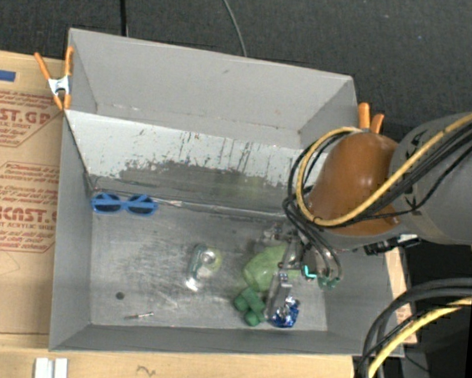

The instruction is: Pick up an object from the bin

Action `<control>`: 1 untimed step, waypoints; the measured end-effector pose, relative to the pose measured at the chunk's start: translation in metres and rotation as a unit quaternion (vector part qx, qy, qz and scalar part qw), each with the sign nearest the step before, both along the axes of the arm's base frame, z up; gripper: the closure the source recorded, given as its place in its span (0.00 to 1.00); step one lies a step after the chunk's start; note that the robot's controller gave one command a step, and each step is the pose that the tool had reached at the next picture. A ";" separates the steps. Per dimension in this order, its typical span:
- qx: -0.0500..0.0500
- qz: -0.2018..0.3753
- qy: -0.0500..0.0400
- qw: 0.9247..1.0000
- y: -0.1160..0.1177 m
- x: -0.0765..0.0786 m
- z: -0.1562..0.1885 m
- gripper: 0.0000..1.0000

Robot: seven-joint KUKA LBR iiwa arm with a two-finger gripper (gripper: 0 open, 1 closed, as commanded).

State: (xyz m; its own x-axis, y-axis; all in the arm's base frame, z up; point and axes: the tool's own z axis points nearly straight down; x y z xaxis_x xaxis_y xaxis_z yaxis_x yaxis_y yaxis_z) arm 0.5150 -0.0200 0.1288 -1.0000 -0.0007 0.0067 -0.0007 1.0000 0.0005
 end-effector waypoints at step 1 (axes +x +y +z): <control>0.000 0.154 -0.012 0.988 -0.038 -0.024 -0.056 0.00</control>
Offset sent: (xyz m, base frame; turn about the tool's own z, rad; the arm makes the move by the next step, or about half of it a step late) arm -0.0290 -0.0392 -0.0588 -0.3097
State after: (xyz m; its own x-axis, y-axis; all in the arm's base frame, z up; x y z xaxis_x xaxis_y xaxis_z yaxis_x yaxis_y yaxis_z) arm 0.4912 -0.0576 0.0732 -0.9522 -0.3050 -0.0175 -0.3050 0.9523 -0.0032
